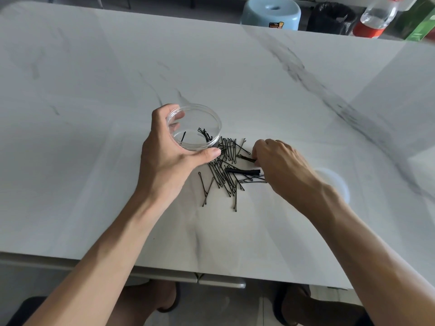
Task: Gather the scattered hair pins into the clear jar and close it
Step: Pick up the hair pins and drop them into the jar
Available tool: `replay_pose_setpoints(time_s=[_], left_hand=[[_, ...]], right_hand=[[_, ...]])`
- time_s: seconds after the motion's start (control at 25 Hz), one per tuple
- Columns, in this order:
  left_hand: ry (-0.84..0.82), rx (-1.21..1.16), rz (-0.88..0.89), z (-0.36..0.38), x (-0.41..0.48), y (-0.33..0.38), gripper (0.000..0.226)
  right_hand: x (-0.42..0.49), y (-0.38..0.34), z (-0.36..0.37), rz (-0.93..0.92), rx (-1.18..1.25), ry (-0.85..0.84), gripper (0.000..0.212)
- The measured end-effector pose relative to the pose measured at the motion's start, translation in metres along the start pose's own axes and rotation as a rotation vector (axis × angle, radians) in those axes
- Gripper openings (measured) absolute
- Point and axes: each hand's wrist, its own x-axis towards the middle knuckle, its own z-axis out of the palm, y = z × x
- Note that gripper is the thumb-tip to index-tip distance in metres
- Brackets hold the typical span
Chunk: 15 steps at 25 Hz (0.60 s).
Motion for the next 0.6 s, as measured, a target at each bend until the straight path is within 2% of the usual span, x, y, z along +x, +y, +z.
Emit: replay_pose_setpoints(time_s=[0.2, 0.36, 0.44, 0.6], left_hand=[[-0.017, 0.031, 0.011, -0.001, -0.001, 0.000, 0.090], [-0.053, 0.111, 0.035, 0.000, -0.003, 0.001, 0.092], [-0.089, 0.158, 0.060, 0.003, -0.004, 0.003, 0.094], [-0.165, 0.216, 0.112, 0.008, -0.008, 0.004, 0.095]], right_hand=[[-0.001, -0.002, 0.005, -0.018, -0.084, 0.030, 0.022], [0.010, -0.001, -0.013, 0.064, 0.387, 0.337, 0.011], [0.013, -0.012, -0.028, 0.019, 0.560, 0.412, 0.006], [0.015, -0.034, -0.032, -0.131, 0.594, 0.274, 0.008]])
